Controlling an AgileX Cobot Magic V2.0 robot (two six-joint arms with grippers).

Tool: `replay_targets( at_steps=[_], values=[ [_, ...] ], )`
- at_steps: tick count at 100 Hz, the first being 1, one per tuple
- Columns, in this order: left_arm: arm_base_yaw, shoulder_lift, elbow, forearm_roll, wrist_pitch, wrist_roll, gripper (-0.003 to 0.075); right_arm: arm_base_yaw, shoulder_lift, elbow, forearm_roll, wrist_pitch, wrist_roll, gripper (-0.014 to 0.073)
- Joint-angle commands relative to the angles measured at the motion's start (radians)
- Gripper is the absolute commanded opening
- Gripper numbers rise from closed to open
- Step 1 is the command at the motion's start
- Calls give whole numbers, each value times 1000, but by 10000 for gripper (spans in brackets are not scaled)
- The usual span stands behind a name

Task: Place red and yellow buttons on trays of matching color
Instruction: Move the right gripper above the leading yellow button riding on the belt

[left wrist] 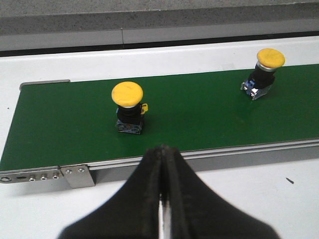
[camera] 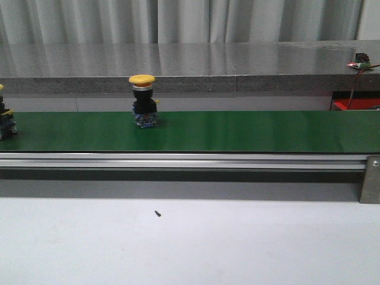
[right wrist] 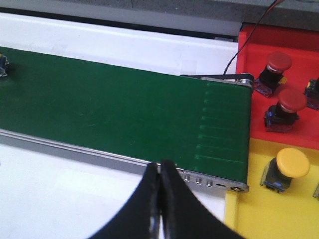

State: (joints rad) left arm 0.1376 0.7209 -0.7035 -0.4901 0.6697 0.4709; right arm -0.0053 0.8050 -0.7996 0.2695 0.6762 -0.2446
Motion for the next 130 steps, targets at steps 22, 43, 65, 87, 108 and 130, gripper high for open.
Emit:
replay_targets(
  at_steps=[22,43,65,87,108,130],
  values=[
    [-7,-4,-26,-33,-62,1,-20,73,208,-231,20,66,-9,-123],
    [-7,-4,-26,-33,-62,1,-20,137,355,-334,20,82,-8,-123],
    [-7,-4,-26,-33,-62,1,-20,210,509,-448,20,109,-8,-123],
    [-7,-4,-26,-33,-62,1,-20,286,678,-617,20,201,-7,-119],
    [-7,-4,-26,-33,-62,1,-20,364,838,-795,20,298,3,104],
    [-7,-4,-26,-33,-62,1,-20,423,974,-939,20,330,19,584]
  ],
)
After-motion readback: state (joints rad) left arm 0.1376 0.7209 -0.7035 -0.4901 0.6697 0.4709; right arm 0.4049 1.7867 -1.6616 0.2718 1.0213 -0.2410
